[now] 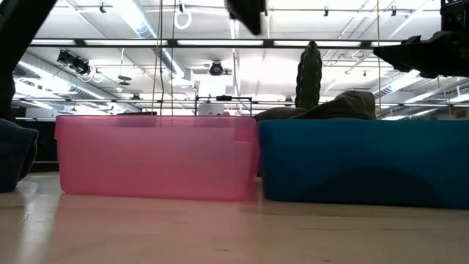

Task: Pick & Place hat
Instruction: Put the bottom blue cap into the pink bin

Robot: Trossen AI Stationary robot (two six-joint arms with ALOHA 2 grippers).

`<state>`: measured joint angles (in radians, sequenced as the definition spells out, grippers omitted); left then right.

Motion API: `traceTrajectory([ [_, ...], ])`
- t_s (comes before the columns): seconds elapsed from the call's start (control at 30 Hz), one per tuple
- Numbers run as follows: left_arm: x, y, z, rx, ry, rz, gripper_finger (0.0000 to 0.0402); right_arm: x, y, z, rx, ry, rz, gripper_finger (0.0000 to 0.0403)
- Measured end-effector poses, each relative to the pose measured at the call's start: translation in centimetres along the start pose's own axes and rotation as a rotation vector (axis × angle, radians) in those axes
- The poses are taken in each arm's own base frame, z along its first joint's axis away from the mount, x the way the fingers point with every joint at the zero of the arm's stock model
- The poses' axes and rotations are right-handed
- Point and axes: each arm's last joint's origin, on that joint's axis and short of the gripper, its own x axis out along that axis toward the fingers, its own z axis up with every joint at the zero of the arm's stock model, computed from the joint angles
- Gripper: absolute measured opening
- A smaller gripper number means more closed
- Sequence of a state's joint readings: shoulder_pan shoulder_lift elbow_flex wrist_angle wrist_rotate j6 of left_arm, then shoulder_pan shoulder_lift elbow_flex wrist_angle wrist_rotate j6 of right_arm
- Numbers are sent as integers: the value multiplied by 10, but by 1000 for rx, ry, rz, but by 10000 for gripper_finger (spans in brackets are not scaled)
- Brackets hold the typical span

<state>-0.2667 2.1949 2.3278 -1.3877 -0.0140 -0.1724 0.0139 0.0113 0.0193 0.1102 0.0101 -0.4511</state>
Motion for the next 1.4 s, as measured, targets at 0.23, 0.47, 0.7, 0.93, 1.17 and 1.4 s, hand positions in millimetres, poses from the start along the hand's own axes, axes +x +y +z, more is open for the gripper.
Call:
traceTrajectory([
  [0.23, -31, -48, -35, 98, 102, 23, 177, 0, 0, 0, 0, 0, 0, 149],
  [0.47, -61, -97, -62, 206, 57, -5, 177, 0, 0, 0, 0, -1, -1, 149],
  [0.7, -75, -145, -92, 338, 38, -39, 177, 0, 0, 0, 0, -1, -1, 149],
  [0.93, -81, -173, -112, 347, 39, -64, 177, 0, 0, 0, 0, -1, -1, 149],
  [1.17, -106, -187, -135, 345, -40, -40, 177, 0, 0, 0, 0, -2, -1, 149],
  [1.4, -144, -190, -160, 343, -215, 40, 177, 0, 0, 1, 0, -6, -3, 149],
])
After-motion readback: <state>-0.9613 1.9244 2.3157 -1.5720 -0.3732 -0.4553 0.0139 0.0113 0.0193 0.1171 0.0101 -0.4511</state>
